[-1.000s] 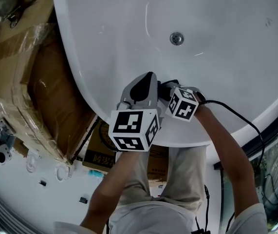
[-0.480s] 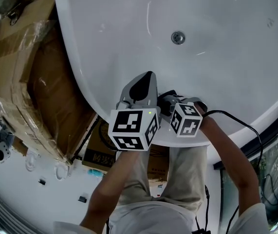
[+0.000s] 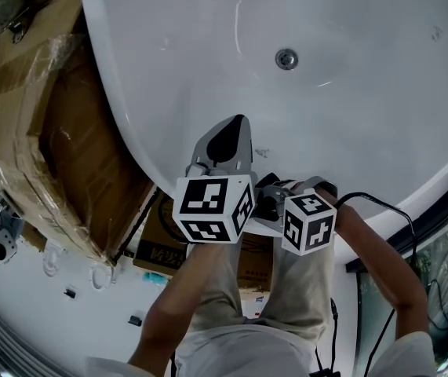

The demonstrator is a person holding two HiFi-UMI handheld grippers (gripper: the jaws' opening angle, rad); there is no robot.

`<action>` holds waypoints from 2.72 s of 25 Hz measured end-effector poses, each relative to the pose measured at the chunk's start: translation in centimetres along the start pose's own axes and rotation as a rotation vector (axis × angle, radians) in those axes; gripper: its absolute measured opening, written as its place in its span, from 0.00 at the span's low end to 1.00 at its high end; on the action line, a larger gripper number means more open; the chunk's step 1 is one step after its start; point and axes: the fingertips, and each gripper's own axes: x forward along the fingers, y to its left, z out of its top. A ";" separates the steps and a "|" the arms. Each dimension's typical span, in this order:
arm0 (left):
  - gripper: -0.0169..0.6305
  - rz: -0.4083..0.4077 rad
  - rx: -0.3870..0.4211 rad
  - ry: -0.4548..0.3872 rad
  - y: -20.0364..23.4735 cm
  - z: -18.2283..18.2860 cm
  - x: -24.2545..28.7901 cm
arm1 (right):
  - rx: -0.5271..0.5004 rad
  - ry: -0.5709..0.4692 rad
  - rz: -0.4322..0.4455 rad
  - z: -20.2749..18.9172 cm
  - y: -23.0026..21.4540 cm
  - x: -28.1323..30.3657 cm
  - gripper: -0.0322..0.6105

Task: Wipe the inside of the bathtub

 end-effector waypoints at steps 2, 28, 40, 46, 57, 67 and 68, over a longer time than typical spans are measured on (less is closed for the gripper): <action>0.02 0.000 0.001 -0.001 0.0 0.0 0.0 | -0.032 0.016 0.052 0.4 1.5 -0.1 0.13; 0.02 -0.026 -0.013 -0.001 -0.6 -1.8 1.1 | -0.067 0.316 -0.729 -15.5 -22.6 -7.4 0.13; 0.02 -0.052 -0.003 0.002 -0.8 -2.5 2.4 | -0.001 0.623 -0.820 -23.6 -31.6 -8.6 0.13; 0.02 -0.067 0.000 0.014 -1.1 -3.1 2.4 | 0.100 0.674 -0.804 -25.3 -32.1 -7.6 0.13; 0.02 -0.092 0.014 0.016 -1.7 -3.0 1.8 | 0.119 0.650 -0.678 -25.0 -29.1 -4.6 0.13; 0.02 -0.103 0.044 0.016 -2.8 -2.2 0.2 | 0.099 0.585 -0.561 -22.1 -24.5 -3.5 0.13; 0.02 -0.105 0.047 0.015 -2.9 -2.0 0.0 | 0.099 0.574 -0.551 -21.7 -23.9 -3.5 0.13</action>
